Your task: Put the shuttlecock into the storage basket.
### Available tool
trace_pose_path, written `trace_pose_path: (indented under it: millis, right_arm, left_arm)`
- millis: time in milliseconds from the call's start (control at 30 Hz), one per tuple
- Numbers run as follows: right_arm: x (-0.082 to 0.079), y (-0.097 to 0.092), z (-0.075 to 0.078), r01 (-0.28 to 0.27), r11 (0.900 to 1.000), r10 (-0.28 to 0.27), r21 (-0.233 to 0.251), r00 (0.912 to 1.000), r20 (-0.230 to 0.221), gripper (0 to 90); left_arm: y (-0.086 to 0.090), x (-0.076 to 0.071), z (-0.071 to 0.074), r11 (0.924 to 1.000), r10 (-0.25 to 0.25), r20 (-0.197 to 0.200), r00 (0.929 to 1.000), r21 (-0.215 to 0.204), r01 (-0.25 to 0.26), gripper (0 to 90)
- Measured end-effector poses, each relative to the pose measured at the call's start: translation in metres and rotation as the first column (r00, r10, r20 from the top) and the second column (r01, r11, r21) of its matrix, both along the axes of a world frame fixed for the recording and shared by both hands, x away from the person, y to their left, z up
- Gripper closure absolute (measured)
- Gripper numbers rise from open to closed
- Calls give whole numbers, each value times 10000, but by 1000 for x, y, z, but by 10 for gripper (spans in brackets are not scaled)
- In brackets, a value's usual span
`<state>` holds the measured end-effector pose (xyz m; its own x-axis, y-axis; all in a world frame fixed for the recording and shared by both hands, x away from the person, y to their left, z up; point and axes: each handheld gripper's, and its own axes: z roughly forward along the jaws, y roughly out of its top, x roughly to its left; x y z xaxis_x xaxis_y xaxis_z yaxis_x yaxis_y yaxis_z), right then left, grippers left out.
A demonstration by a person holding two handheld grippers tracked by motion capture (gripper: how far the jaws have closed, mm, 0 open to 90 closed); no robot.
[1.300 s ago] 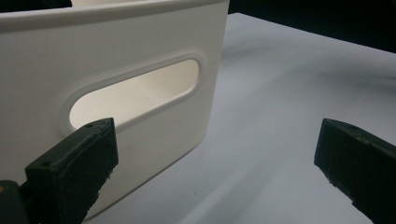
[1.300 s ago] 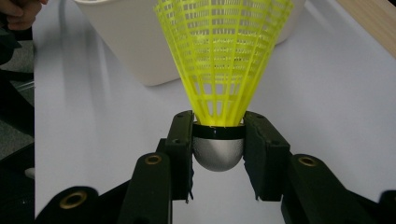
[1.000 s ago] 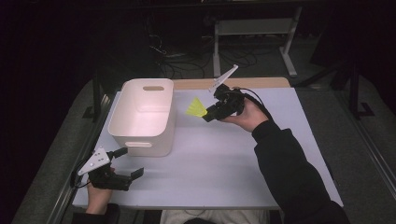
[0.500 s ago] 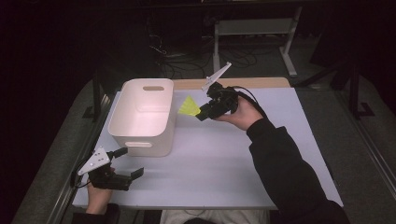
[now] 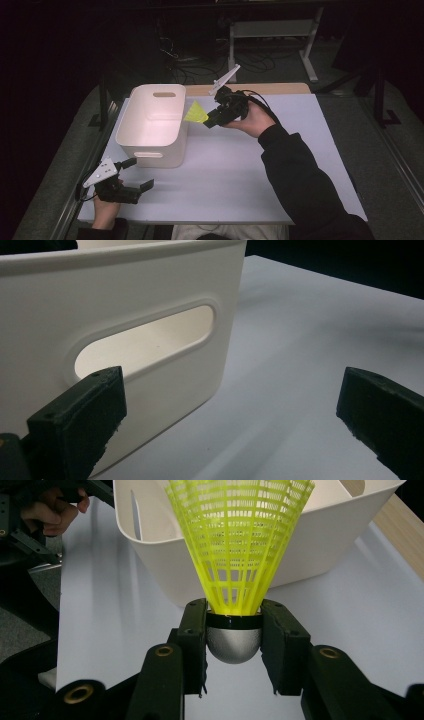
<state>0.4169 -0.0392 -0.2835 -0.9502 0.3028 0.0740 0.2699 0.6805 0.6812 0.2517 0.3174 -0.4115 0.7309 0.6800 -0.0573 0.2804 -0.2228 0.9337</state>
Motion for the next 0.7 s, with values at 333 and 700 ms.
trace_pose_path:
  millis: [333, 700]
  right_arm:
    - [0, 11, 6, -167, 9997, 167, 176, 9999, 27, 631]
    - [0, 24, 11, -375, 9991, 374, 178, 9993, 84, 630]
  left_arm:
    - [2, 0, 1, 9995, 249, 171, 9995, -196, -246, 0]
    - [3, -1, 3, 9987, 406, 419, 9983, -328, -392, 0]
